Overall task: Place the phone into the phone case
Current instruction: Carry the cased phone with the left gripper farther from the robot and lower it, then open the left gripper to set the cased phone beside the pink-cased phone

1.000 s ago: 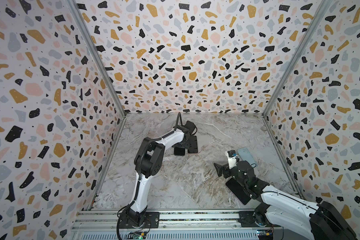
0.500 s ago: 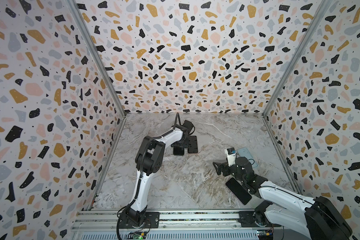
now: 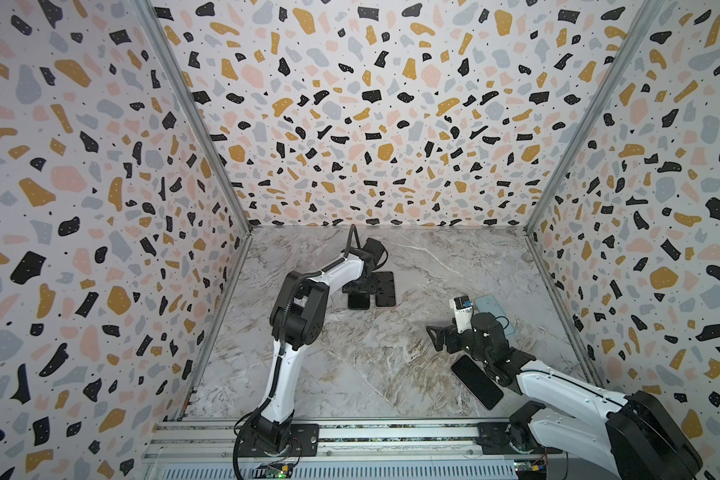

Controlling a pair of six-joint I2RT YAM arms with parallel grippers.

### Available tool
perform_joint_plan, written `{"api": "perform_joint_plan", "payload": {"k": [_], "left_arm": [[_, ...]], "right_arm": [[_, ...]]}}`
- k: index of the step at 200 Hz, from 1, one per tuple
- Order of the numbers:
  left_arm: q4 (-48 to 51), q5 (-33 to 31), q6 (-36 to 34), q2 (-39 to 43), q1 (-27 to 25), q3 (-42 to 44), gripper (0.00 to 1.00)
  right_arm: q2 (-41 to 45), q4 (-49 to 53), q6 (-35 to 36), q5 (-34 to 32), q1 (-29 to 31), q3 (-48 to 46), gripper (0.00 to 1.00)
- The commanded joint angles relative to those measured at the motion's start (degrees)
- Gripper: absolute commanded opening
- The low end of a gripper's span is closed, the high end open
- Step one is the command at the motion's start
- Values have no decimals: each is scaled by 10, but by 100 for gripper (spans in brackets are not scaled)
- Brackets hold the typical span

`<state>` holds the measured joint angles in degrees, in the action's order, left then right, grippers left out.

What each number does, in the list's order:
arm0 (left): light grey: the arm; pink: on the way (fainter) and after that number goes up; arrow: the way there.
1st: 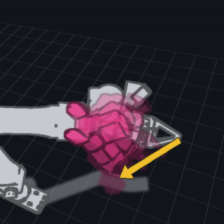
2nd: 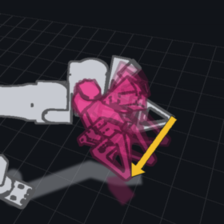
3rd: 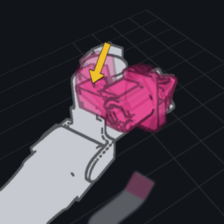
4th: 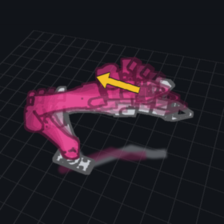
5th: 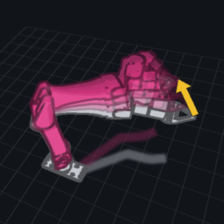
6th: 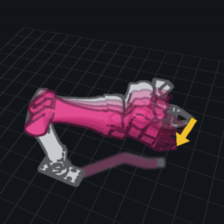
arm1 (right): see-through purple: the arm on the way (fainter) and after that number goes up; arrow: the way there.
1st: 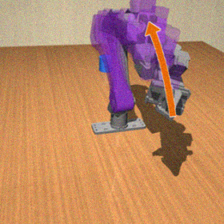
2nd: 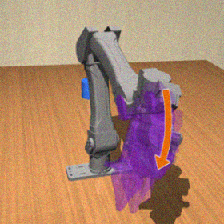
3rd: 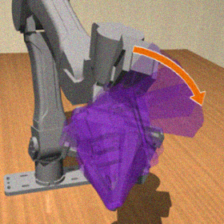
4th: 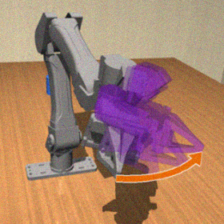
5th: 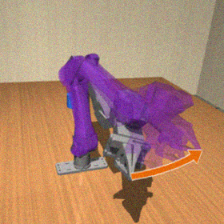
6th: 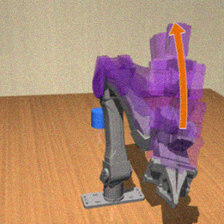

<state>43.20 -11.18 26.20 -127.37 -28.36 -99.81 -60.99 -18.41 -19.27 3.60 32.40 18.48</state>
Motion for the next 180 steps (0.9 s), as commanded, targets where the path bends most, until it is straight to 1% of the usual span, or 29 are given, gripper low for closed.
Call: {"api": "perform_joint_plan", "payload": {"k": [1,63,142,180], "left_arm": [[-14,0,-2,-4,4,-3,71],[-17,-7,2,-2,11,4,77],[-21,-1,3,1,12,4,80],[-9,-22,5,28,12,10,81]], "right_arm": [[17,-2,-7,14,-7,7,99],[23,-8,-12,36,-21,1,99],[20,-14,-18,47,-28,-4,99],[25,3,-18,50,-31,5,99]]}}
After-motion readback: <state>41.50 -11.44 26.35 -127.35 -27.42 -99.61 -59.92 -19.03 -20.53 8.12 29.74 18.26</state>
